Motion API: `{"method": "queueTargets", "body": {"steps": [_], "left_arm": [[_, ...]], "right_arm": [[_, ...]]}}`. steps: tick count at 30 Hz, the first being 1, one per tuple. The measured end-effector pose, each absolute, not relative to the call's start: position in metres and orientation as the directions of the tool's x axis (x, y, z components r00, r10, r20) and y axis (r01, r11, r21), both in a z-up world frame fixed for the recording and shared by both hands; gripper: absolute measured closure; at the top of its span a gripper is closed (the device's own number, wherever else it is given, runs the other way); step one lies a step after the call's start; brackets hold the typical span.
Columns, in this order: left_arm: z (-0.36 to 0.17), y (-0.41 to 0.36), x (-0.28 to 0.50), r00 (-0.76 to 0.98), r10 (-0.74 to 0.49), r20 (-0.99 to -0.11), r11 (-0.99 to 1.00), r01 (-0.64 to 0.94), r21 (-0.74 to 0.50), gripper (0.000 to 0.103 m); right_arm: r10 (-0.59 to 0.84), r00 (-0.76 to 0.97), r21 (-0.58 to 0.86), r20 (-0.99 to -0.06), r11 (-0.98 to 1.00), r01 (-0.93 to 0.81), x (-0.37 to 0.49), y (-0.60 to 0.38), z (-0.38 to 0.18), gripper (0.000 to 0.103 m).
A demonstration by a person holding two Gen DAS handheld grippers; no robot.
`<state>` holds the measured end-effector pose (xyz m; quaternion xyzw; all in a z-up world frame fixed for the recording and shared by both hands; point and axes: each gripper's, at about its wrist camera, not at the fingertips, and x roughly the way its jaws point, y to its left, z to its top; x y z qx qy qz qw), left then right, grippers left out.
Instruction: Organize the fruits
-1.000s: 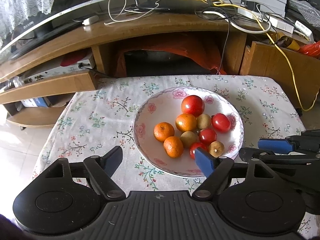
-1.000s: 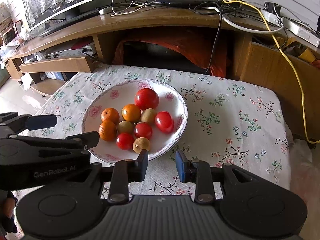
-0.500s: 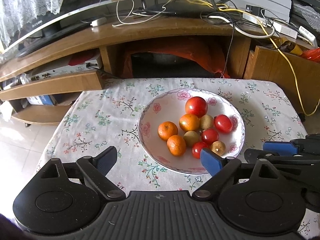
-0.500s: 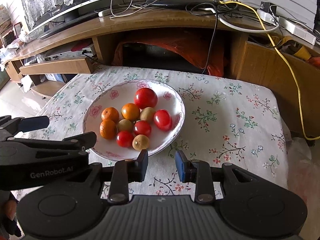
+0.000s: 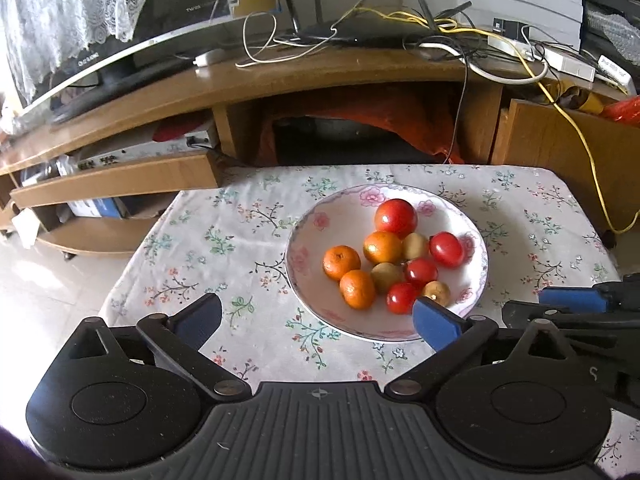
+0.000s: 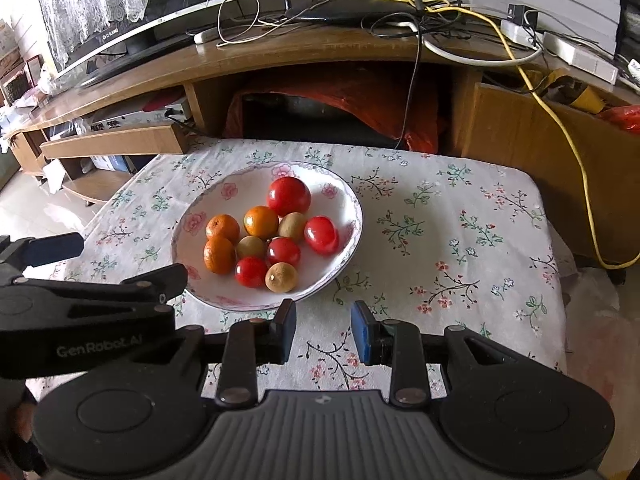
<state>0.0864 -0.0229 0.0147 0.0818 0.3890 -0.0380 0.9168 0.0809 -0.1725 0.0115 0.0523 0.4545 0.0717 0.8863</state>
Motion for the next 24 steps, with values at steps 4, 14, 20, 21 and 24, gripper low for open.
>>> {"method": "queueTargets", "body": {"steps": [4,14,20,21,24], "left_arm": [[0.015,-0.023,0.082,0.691,-0.011,-0.723,0.984,0.136,0.114,0.0],[0.014,-0.02,0.069,0.677,-0.034,-0.735,0.987,0.137,0.081,0.0],[0.012,-0.019,0.064,0.668,-0.039,-0.743,0.987,0.14,0.074,0.0],[0.012,-0.019,0.063,0.667,-0.04,-0.744,0.988,0.139,0.072,0.0],[0.012,-0.017,0.06,0.662,-0.044,-0.748,0.988,0.138,0.064,0.0]], "right_arm": [[0.175,0.577,0.16,-0.798,0.984,-0.078,0.075,-0.173,0.012,0.072],[0.178,0.581,0.162,-0.794,0.983,-0.08,0.058,-0.174,0.016,0.071],[0.182,0.58,0.17,-0.794,0.983,-0.076,0.049,-0.175,0.017,0.071],[0.183,0.58,0.171,-0.794,0.982,-0.075,0.048,-0.175,0.017,0.07],[0.183,0.578,0.17,-0.796,0.982,-0.076,0.044,-0.175,0.016,0.069]]}}
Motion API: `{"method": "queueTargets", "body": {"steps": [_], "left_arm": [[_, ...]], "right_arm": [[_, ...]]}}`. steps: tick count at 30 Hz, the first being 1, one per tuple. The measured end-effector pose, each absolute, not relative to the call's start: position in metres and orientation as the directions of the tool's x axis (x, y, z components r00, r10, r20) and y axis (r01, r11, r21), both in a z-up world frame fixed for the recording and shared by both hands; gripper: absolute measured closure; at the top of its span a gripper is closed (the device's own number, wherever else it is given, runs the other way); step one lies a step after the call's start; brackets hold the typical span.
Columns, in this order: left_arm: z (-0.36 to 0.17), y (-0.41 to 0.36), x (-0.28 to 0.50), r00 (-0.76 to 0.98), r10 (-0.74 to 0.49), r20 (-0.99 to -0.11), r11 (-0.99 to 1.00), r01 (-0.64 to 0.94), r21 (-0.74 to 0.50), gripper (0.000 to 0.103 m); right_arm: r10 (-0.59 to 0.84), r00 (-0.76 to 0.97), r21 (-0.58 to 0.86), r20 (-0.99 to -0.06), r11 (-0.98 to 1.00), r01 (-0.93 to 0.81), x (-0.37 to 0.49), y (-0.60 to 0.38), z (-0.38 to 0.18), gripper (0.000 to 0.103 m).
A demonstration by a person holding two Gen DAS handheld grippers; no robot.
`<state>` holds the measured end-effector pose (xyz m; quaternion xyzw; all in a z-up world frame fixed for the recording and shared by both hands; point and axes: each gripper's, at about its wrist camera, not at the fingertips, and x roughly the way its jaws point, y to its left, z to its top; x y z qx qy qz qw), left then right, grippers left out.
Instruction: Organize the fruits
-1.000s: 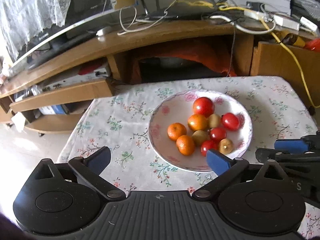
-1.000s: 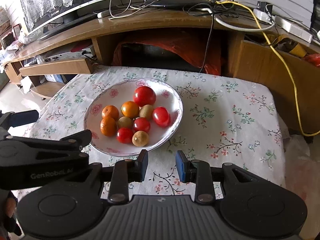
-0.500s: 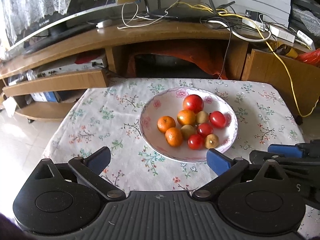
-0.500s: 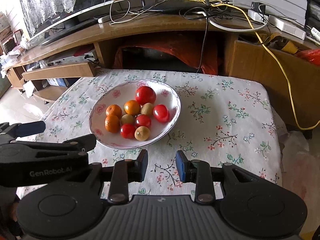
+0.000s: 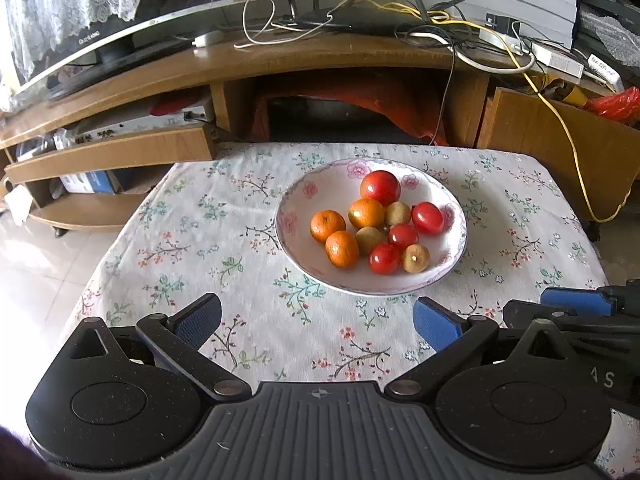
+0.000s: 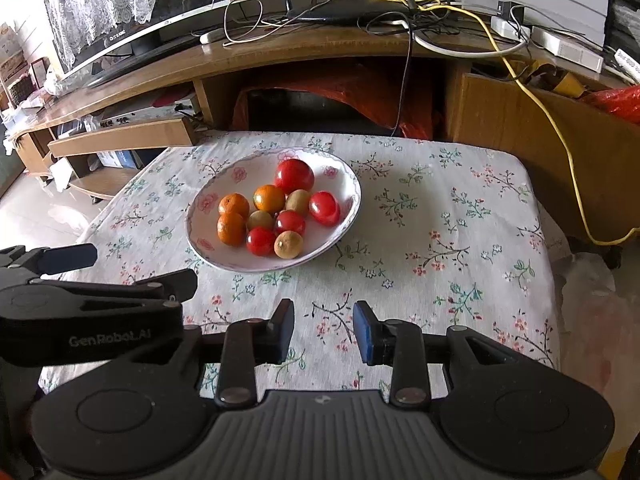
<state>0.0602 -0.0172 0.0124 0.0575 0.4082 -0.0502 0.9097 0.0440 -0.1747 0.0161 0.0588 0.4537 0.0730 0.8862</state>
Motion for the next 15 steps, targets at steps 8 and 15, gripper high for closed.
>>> {"method": "queueTargets", "body": {"steps": [8,15], "left_arm": [[0.013,-0.015,0.054,0.658,-0.046,-0.752,0.989,0.136,0.058,0.0],[0.011,-0.014,0.049,0.648,-0.051,-0.76,0.989,0.136,0.049,0.0]], "right_arm": [[0.187,0.583,0.173,-0.79,0.982,-0.081,0.035,-0.173,0.019,0.069],[0.185,0.587,0.169,-0.788,0.982,-0.083,0.028,-0.173,0.02,0.067]]}}
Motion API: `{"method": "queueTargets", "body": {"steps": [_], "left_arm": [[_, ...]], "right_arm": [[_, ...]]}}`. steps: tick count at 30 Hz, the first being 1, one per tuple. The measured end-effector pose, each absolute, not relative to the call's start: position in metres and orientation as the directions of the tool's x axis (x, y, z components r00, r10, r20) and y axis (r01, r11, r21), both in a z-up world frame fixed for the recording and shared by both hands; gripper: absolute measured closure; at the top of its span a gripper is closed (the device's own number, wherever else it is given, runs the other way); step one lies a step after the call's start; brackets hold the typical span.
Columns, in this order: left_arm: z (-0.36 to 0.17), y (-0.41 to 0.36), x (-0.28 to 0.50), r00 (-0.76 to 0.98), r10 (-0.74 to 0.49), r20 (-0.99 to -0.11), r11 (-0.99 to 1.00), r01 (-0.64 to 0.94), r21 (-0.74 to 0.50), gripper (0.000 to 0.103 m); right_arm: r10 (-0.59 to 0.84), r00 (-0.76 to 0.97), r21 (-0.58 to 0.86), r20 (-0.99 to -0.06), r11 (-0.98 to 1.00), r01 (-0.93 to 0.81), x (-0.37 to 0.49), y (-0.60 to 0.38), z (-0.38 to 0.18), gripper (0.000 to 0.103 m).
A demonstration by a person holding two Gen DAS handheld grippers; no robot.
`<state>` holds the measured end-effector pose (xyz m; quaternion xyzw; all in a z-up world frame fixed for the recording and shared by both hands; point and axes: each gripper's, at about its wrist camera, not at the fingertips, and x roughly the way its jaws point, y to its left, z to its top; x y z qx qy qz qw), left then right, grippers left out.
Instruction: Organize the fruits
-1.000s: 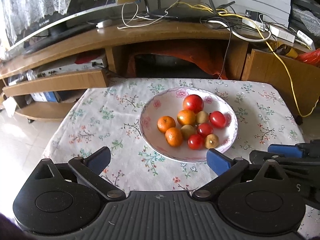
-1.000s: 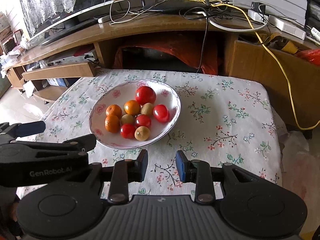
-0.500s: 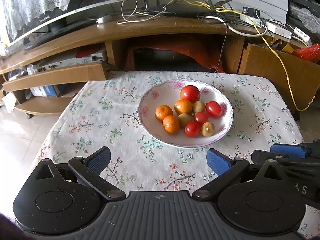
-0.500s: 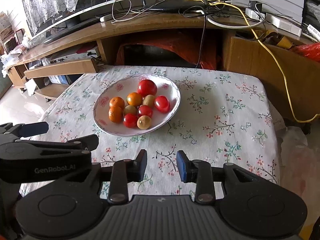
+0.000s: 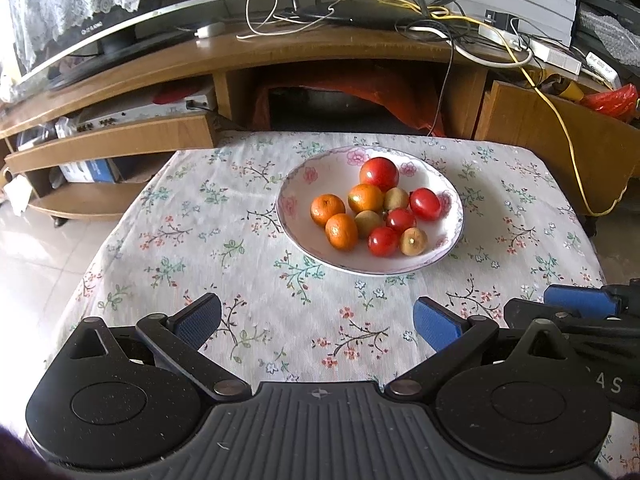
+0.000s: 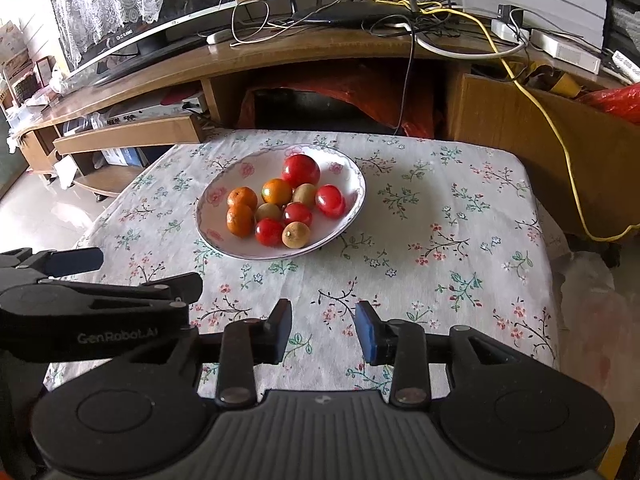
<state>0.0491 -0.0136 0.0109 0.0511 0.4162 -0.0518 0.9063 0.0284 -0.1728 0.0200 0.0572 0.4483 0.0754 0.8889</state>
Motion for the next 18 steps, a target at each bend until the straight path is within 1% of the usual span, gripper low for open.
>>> {"method": "queueTargets", "body": {"steps": [18], "left_arm": [[0.01,-0.015,0.036,0.643,-0.052,-0.764,0.986,0.154,0.063,0.0]], "right_arm": [[0.191,0.583,0.178,-0.79,0.981,-0.081,0.014,-0.173,0.02,0.065]]}}
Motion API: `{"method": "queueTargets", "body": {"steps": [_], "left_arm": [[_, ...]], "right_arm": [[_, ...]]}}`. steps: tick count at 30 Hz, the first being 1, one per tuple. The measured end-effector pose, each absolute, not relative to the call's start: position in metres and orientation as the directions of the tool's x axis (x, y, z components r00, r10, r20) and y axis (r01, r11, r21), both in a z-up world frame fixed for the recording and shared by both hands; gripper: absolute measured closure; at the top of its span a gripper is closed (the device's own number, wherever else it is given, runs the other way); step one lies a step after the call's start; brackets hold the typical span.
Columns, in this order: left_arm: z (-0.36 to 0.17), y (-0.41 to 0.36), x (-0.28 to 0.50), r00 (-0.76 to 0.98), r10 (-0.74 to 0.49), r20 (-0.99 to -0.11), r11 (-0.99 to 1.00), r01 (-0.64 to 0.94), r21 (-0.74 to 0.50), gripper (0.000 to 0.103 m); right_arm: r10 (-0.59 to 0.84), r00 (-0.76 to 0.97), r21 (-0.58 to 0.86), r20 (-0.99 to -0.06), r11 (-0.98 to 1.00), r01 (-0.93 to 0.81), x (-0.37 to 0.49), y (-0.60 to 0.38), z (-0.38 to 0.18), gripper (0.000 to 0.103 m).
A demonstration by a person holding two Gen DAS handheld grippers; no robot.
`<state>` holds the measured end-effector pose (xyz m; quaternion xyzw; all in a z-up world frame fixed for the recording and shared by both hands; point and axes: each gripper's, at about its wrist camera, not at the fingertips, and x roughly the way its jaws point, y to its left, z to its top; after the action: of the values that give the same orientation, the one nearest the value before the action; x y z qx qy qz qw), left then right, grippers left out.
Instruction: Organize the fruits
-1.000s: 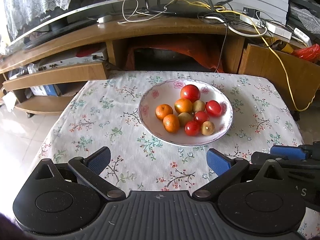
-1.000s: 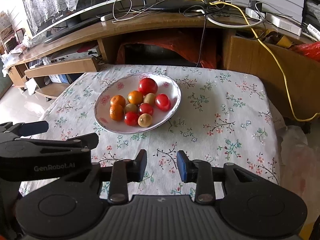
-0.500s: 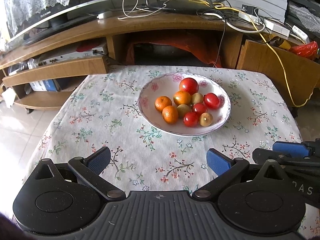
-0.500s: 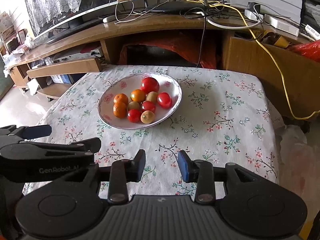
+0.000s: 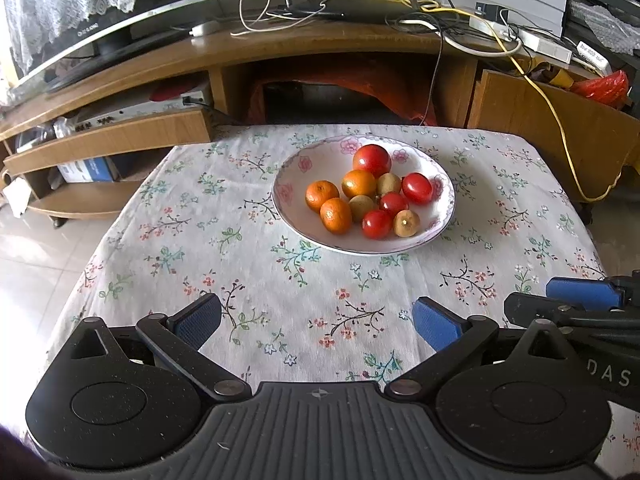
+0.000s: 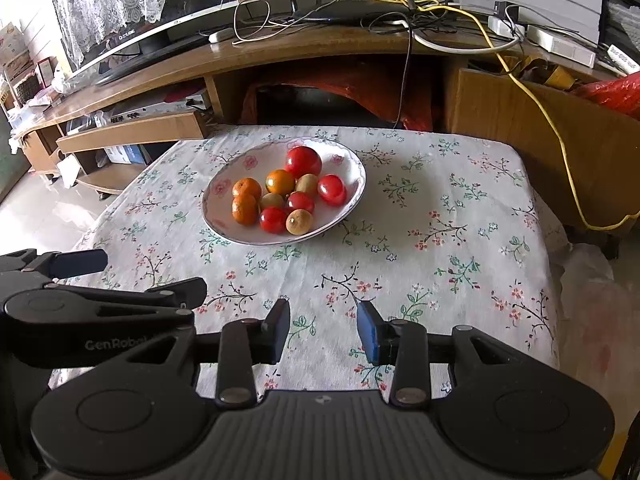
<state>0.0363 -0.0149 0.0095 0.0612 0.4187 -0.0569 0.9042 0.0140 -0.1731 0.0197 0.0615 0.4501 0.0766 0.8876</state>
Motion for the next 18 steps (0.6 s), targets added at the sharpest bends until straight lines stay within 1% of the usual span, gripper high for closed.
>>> {"method": "queueTargets", "body": {"steps": [18], "left_arm": [[0.008,-0.013,0.024,0.637,-0.047,-0.769,0.984,0.161,0.074,0.0]], "right_arm": [[0.189,0.573,0.17,-0.797,0.982,-0.087,-0.001,-0.168,0.018,0.065]]}}
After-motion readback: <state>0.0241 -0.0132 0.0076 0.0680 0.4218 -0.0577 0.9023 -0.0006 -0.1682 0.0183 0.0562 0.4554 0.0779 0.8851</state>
